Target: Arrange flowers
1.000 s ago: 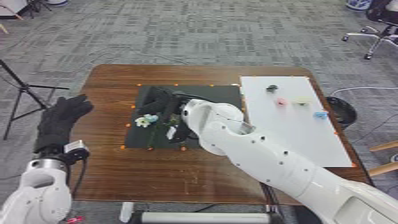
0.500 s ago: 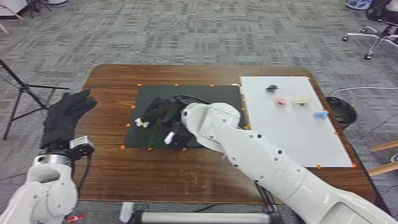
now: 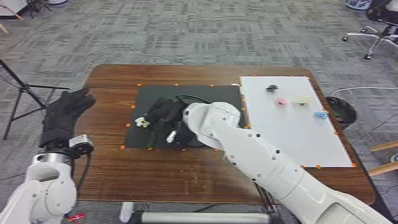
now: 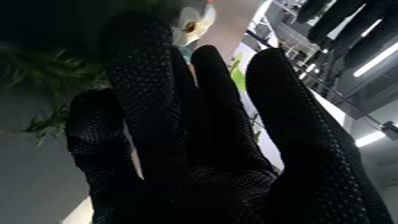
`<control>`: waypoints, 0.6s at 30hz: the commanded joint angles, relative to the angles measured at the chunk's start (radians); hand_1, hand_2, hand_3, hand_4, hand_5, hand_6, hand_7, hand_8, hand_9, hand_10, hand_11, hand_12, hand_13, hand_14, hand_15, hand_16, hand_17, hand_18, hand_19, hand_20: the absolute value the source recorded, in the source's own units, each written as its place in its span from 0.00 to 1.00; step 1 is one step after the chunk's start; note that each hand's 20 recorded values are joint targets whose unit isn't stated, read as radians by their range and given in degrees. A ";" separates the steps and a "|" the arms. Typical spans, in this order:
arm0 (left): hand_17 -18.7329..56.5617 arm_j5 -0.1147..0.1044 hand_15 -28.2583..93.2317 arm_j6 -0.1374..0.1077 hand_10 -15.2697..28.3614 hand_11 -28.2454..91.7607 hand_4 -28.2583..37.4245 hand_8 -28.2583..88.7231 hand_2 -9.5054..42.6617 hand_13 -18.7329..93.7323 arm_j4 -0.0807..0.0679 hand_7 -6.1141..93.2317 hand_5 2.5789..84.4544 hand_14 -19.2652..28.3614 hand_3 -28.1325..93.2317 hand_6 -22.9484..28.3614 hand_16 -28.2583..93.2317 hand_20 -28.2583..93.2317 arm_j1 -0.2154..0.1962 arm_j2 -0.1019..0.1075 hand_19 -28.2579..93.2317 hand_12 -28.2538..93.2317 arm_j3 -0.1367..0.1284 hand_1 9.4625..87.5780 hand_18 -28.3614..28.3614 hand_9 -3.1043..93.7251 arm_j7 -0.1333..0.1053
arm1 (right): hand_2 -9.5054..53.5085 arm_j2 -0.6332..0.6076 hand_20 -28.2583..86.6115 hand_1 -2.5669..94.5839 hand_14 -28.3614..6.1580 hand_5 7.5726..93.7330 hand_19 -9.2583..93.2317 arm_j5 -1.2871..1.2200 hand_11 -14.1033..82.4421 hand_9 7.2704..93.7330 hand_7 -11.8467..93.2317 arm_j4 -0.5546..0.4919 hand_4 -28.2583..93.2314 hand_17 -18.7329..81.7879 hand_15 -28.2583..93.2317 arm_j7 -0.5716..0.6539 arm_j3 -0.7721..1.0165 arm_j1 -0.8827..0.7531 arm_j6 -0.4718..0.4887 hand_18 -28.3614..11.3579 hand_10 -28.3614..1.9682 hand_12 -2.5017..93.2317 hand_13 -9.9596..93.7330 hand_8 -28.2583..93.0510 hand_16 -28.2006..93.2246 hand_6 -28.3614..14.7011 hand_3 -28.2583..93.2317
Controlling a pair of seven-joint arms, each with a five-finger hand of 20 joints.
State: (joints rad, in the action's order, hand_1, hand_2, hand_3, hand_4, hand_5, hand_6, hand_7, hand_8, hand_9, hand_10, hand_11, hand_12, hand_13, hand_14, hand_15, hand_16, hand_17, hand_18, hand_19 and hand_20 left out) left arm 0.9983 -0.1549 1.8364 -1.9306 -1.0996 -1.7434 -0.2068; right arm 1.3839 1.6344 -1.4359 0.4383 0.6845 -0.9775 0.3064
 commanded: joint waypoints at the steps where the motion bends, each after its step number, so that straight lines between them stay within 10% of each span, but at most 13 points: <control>1: 0.30 0.005 0.41 -0.025 0.72 0.41 0.00 0.18 0.63 0.51 -0.003 0.17 0.58 0.79 0.77 0.56 0.23 0.37 0.027 0.009 0.35 0.33 0.036 0.12 0.72 0.52 0.020 | 0.37 -0.011 0.71 0.43 0.55 0.52 0.90 0.010 0.21 0.55 0.20 0.006 0.12 0.57 0.66 0.008 0.007 0.009 -0.001 0.15 0.53 0.11 0.86 0.18 0.48 0.57 0.67; 11: 0.30 -0.001 0.41 0.050 0.71 0.41 0.00 0.18 0.63 0.52 0.013 0.17 0.58 0.79 0.76 0.55 0.24 0.37 -0.060 -0.025 0.35 0.33 -0.057 0.13 0.72 0.53 -0.005 | 0.36 -0.196 0.71 0.41 0.52 0.53 0.89 -0.243 0.22 0.57 0.21 -0.220 0.13 0.56 0.66 -0.053 -0.005 0.071 -0.123 0.14 0.53 0.12 0.85 0.18 0.48 0.58 0.69; 18: 0.30 -0.002 0.42 0.056 0.71 0.41 0.00 0.18 0.62 0.53 0.021 0.19 0.61 0.80 0.76 0.53 0.24 0.37 -0.077 -0.027 0.35 0.34 -0.079 0.13 0.72 0.56 -0.011 | 0.14 -0.484 0.71 0.37 0.45 0.59 0.82 -0.190 0.23 0.64 0.23 -0.504 0.12 0.51 0.63 -0.202 0.198 0.009 -0.171 0.14 0.47 0.16 0.79 0.17 0.47 0.57 0.75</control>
State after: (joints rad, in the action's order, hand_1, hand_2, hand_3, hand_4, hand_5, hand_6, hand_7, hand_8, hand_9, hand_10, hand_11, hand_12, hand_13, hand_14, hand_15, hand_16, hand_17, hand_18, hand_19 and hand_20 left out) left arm 0.9982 -0.1103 1.8500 -1.9822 -1.1181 -1.8116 -0.2098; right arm 1.1815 1.3191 -1.7089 0.3801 0.6712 -0.9472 0.1725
